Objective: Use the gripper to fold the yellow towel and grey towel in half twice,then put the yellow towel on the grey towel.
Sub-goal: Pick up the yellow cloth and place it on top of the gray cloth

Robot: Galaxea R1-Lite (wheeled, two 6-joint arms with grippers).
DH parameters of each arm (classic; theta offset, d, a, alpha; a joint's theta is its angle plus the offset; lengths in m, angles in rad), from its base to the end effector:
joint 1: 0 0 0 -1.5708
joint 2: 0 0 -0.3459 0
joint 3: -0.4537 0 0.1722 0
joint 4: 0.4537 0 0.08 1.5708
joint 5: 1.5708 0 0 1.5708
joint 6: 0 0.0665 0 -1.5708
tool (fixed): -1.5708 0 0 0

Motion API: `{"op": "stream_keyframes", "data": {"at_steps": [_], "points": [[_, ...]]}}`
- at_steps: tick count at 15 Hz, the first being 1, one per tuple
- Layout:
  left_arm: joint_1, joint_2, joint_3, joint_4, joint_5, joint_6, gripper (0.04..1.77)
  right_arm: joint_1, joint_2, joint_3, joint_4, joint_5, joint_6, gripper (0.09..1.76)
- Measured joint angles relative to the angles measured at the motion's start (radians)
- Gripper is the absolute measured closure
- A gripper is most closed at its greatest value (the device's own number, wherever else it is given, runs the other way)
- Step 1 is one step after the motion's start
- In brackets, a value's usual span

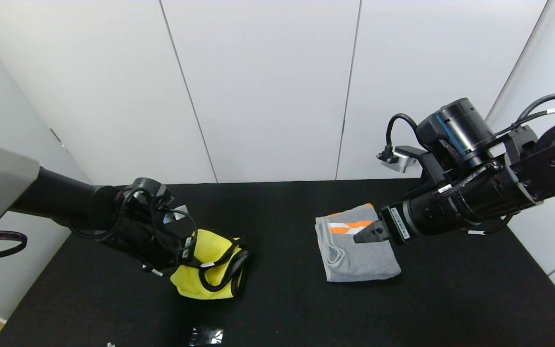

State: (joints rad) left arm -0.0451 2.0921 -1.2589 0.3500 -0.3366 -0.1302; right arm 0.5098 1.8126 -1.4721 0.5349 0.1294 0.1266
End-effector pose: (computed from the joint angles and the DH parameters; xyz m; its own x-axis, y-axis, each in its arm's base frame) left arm 0.3848 -0.0394 0.1040 0.3415 -0.3460 -0.8739 0.0458 0.9348 -0.3523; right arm 0.2991 0.1770 0.2432 0.4916 0.4227 -0.7614 -0.4670 0.8659 0.1792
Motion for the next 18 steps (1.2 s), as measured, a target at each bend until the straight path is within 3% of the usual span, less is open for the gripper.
{"op": "stream_keyframes", "data": {"at_steps": [9,18], "points": [[-0.023,-0.102,-0.041,0.017,-0.099,-0.043,1.62,-0.090,-0.032,-0.023,0.006,0.064,-0.004,0.14],[-0.166,-0.191,-0.169,0.017,-0.120,-0.166,1.62,-0.181,-0.049,-0.065,0.019,0.107,-0.004,0.14]]}}
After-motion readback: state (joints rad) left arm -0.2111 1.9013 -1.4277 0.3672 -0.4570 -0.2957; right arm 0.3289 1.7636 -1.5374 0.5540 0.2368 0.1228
